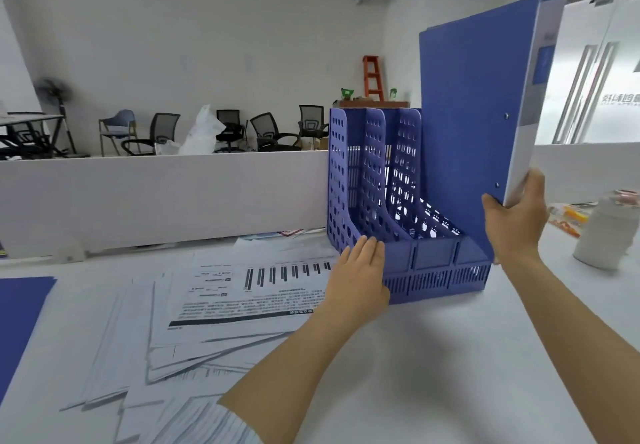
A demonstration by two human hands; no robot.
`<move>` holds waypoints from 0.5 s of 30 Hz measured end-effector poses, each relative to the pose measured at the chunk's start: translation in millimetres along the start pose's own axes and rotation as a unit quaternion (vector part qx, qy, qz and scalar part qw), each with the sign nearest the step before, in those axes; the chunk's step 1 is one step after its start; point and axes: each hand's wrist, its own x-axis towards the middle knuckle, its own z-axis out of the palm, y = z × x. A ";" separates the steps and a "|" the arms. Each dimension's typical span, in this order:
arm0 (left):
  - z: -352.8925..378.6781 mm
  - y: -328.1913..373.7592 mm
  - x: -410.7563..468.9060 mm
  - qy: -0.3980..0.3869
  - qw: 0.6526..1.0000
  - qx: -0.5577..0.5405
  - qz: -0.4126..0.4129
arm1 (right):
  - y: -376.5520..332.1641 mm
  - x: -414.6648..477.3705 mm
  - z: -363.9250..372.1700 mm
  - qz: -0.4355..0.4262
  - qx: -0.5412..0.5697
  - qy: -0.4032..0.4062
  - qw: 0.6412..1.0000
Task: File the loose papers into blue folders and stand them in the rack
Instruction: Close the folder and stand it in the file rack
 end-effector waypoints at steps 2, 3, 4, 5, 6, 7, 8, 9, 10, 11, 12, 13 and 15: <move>0.5 0.9 -0.4 0.000 1.000 -0.016 -0.004 | 2.4 9.0 9.8 0.005 -0.004 -0.010 1.000; 0.3 1.5 -0.6 0.000 1.000 -0.021 -0.005 | 2.9 13.3 14.8 0.007 -0.005 -0.012 1.000; 0.3 1.4 -0.3 -0.001 1.000 -0.024 -0.005 | 4.5 18.0 21.1 0.010 -0.006 -0.013 1.000; -0.4 1.6 -0.3 -0.004 1.000 -0.027 -0.004 | 5.2 22.2 26.6 0.011 -0.007 -0.014 1.000; -1.3 1.3 -0.1 -0.008 0.999 -0.030 -0.003 | 6.3 26.3 32.2 0.016 -0.007 -0.020 1.000; -2.5 0.8 0.1 -0.013 0.999 -0.036 -0.004 | 7.3 29.9 37.5 0.023 -0.007 -0.030 0.999; -3.4 0.4 0.5 -0.018 0.999 -0.043 -0.005 | 8.6 33.7 42.2 0.030 -0.008 -0.041 0.999; -4.0 0.1 0.6 -0.021 0.998 -0.050 -0.006 | 9.7 37.1 46.3 0.034 -0.011 -0.052 0.998; -4.5 0.0 0.6 -0.023 0.998 -0.057 -0.007 | 10.7 40.2 49.5 0.037 -0.013 -0.062 0.997; -4.5 -0.5 0.5 -0.025 0.998 -0.061 -0.006 | 11.3 43.1 52.2 0.039 -0.012 -0.068 0.997; -4.3 -0.9 0.0 -0.025 0.998 -0.065 -0.005 | 12.6 45.6 54.3 0.043 -0.010 -0.070 0.997; -3.9 -1.5 -0.1 -0.024 0.997 -0.068 -0.003 | 14.4 47.7 55.4 0.048 -0.009 -0.072 0.996; -3.8 -2.7 -0.6 -0.016 0.997 -0.070 0.002 | 22.1 48.2 56.5 0.066 -0.024 -0.082 0.994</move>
